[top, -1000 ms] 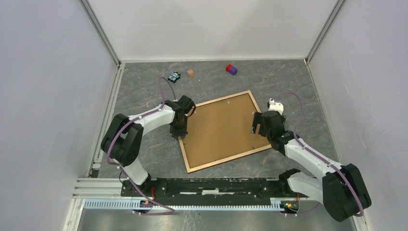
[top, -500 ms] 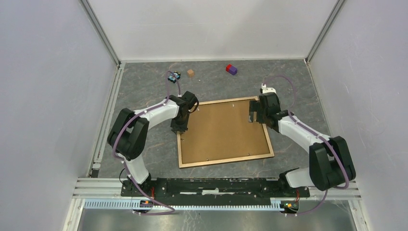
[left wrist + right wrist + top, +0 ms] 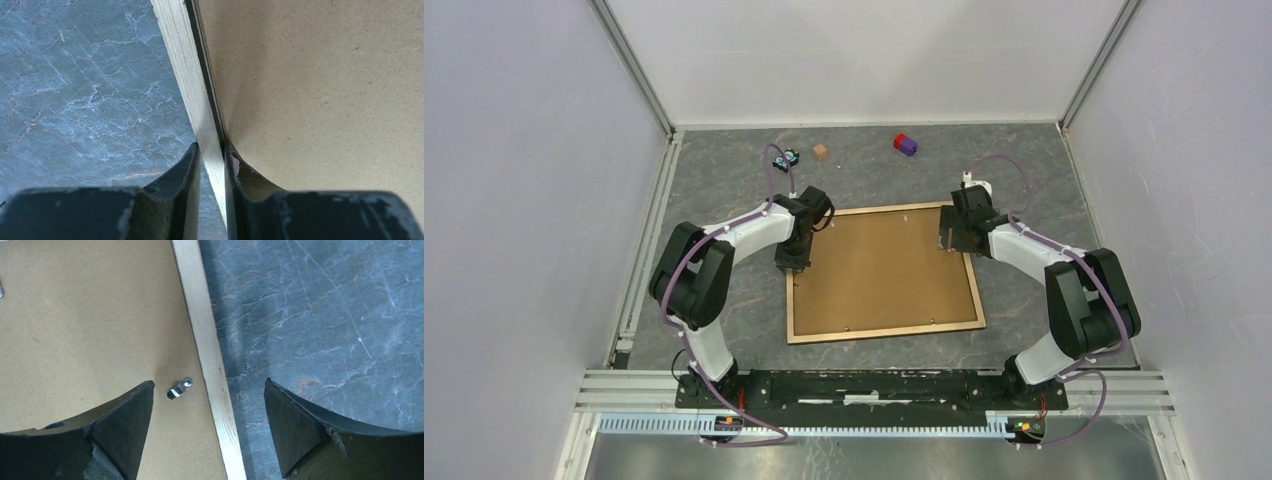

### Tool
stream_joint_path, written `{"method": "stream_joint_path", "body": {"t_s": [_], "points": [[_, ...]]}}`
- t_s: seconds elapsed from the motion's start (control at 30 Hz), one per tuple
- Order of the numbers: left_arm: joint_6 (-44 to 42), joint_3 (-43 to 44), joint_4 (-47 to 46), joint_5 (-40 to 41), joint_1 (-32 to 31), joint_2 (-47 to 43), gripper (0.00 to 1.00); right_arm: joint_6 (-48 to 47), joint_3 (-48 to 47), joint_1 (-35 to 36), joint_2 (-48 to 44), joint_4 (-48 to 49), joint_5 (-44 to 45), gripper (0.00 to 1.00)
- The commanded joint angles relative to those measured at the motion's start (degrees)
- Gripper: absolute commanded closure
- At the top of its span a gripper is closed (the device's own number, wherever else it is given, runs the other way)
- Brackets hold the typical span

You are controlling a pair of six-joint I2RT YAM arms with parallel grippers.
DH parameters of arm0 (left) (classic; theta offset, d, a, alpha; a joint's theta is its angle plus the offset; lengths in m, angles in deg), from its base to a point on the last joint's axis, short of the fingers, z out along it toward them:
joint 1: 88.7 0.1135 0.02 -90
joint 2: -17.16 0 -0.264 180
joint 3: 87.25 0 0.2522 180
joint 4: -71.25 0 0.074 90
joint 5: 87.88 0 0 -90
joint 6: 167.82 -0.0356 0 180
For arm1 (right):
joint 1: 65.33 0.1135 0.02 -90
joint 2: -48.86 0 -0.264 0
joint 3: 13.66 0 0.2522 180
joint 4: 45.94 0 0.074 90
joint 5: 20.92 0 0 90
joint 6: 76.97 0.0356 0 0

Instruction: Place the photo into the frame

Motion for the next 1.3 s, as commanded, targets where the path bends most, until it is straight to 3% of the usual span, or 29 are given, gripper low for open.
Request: {"method": "stream_joint_path", "body": {"t_s": [0.0,0.5,0.63,0.73,0.93,1.03,1.27], "points": [[-2.64,0.82,0.24,1.81,0.47,1.04,0.98,4.58,1.7,-0.3,-1.14,1.32,5.43,0.15],[-1.58,0.89,-0.19,-0.21,1.27,1.67,0.98,4.17,5.2,-0.22,-2.35,1.78,5.4,0.23],[-1.54,0.97,-0.15,-0.33,1.36,1.61,0.98,3.89,7.63,-0.22,-5.28,3.77,4.69,0.31],[-1.5,0.9,-0.2,-0.43,1.45,1.48,0.98,3.54,7.64,-0.25,-5.64,3.62,4.74,0.43],[-1.45,0.85,-0.15,-0.7,1.49,1.1,0.98,3.05,7.39,-0.25,-3.34,4.3,4.91,0.49],[-1.34,0.76,-0.2,-1.13,1.49,0.78,0.98,2.61,7.2,-0.25,-2.51,4.68,4.84,0.49],[-1.5,0.72,-0.26,-1.83,1.48,0.38,0.98,-0.13,9.42,-0.28,-4.68,9.25,-0.53,0.4]]}}
